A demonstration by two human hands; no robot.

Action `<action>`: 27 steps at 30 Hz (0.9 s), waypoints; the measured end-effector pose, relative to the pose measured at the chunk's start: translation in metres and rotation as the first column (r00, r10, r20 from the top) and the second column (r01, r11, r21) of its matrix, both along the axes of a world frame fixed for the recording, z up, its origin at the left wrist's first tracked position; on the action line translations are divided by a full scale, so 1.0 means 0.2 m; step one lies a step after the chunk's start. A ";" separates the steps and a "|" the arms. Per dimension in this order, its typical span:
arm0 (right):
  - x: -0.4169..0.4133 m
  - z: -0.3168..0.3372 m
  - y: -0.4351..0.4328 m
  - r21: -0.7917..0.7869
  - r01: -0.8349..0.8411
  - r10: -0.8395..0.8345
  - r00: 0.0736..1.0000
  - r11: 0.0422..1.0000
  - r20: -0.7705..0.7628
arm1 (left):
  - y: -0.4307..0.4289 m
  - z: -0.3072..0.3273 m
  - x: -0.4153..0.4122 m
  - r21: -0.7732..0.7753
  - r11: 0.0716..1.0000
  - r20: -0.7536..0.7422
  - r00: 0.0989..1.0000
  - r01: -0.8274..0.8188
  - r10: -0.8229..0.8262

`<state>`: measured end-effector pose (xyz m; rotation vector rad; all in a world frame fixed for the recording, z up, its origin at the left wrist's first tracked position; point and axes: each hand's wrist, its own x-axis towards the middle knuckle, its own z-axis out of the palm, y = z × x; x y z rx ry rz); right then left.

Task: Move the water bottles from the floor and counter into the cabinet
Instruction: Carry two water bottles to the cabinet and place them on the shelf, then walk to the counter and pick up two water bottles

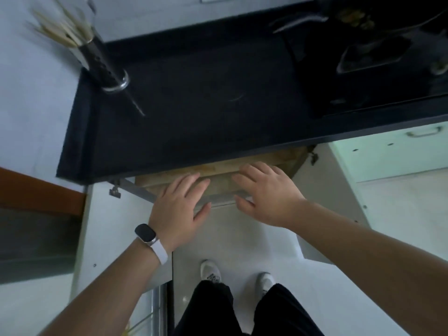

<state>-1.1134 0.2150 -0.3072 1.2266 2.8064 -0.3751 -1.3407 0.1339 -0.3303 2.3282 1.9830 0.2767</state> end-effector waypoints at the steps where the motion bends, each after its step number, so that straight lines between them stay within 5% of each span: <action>1: 0.04 0.07 -0.03 0.002 0.015 -0.015 1.000 1.000 0.019 | -0.01 0.06 0.04 0.008 0.999 -0.005 0.999 0.032 -0.032; 13: 0.43 0.59 -0.37 0.142 0.270 -0.277 0.960 0.952 0.032 | 0.05 0.45 0.34 0.148 0.933 -0.003 0.943 0.329 -0.332; 27: 0.66 0.75 -0.74 0.366 0.606 -0.617 0.780 0.706 -0.103 | 0.25 0.62 0.67 0.312 0.680 0.028 0.709 0.664 -0.705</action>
